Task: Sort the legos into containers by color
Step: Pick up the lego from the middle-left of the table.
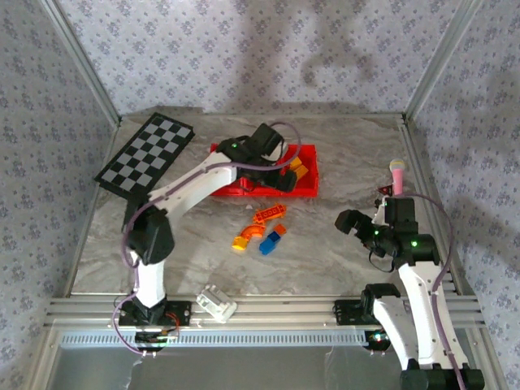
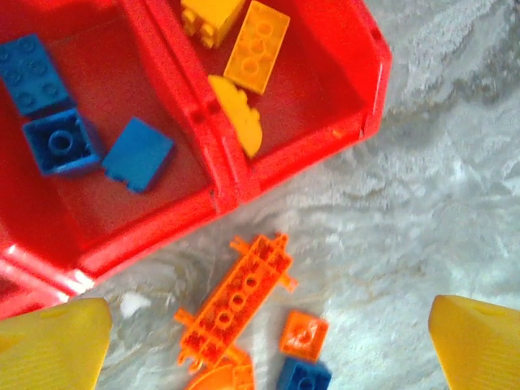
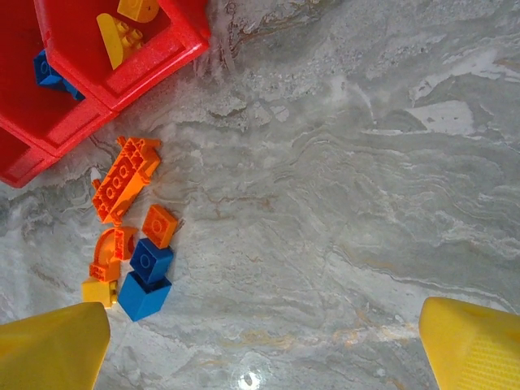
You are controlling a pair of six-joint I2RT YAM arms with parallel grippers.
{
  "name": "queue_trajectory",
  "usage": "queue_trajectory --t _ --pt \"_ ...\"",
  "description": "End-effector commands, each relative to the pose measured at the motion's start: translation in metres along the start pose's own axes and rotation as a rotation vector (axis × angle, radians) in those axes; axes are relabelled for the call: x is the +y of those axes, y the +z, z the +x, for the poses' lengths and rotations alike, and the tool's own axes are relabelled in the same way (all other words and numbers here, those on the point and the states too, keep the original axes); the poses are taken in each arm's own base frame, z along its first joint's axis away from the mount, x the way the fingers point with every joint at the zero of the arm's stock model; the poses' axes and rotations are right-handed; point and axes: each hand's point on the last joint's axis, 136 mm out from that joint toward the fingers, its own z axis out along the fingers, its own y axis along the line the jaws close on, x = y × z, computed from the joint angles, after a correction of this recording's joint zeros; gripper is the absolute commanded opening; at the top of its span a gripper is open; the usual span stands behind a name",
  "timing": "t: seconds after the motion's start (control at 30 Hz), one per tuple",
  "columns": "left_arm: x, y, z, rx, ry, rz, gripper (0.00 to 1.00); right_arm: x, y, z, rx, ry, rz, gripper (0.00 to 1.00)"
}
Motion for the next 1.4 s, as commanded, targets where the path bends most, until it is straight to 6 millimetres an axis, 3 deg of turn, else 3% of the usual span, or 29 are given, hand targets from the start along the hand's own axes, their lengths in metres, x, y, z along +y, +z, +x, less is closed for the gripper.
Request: queue_trajectory --t 0.0,0.23,0.43,0.83,1.1,1.37 --pt "-0.001 -0.007 0.034 0.027 0.054 -0.001 1.0 0.004 0.008 0.0 0.005 0.039 -0.046 1.0" --pt "-0.004 -0.008 0.117 0.164 0.136 -0.011 1.0 0.009 0.018 -0.012 -0.027 0.073 -0.08 1.0" --pt "-0.021 0.018 0.162 0.252 0.209 -0.028 0.96 0.01 0.028 -0.011 0.001 0.088 -0.093 1.0" --pt "-0.032 0.062 0.189 0.365 0.255 0.012 0.85 -0.005 0.029 0.003 0.042 0.094 -0.027 1.0" --pt "-0.036 0.071 0.189 0.38 0.264 0.005 0.81 -0.006 0.034 0.004 0.049 0.095 -0.031 1.0" --pt "-0.032 0.073 0.194 0.394 0.254 -0.017 0.7 -0.008 0.035 0.005 0.058 0.097 -0.018 1.0"
